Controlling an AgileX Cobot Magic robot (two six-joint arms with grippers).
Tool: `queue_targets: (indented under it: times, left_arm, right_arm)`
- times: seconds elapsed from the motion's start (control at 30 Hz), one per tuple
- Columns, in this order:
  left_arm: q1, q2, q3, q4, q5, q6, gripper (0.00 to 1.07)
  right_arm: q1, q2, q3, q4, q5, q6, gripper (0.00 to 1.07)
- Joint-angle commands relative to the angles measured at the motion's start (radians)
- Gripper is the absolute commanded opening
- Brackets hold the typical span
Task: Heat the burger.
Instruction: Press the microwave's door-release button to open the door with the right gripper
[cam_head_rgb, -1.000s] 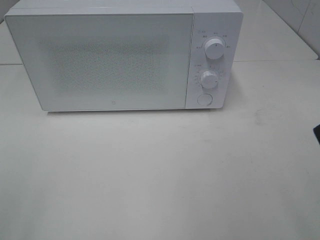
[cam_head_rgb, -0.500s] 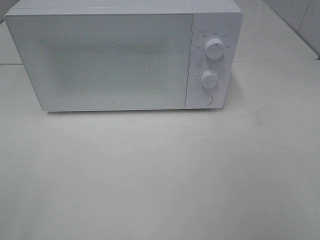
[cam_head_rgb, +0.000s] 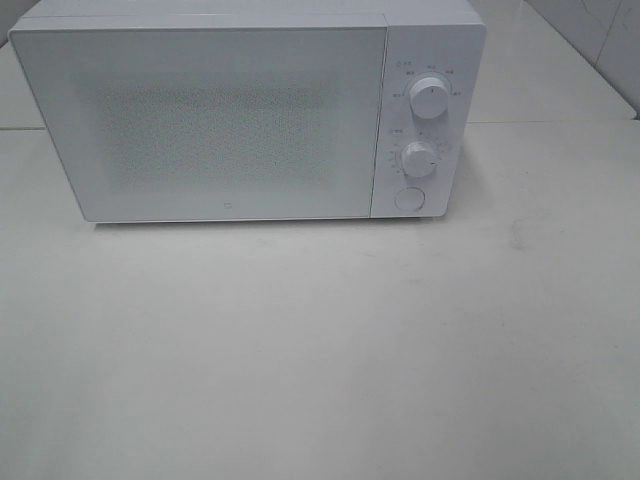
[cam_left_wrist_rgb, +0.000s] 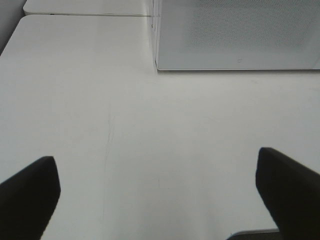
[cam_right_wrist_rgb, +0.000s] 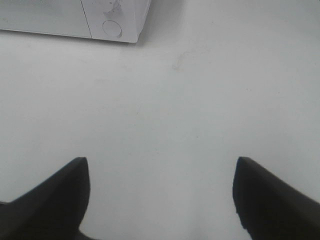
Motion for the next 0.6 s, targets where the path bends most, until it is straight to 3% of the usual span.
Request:
queue_targets:
  times: [0.03,0.17,0.6]
  left_arm:
    - [0.002,-0.017,0.001,-0.003,-0.011,-0.001,1.00]
    - [0.002,-0.017,0.001,-0.003,-0.011,-0.001,1.00]
    - [0.002,-0.014,0.001,-0.001,-0.011,-0.001,1.00]
  right_arm:
    - [-0.007,-0.044,0.002,0.000,-0.007,-0.009,0.76]
    - [-0.007,-0.138,0.002,0.000,-0.007,-0.009,0.76]
    - [-0.007,-0.135,0.002,-0.005,-0.007,-0.007,0.76]
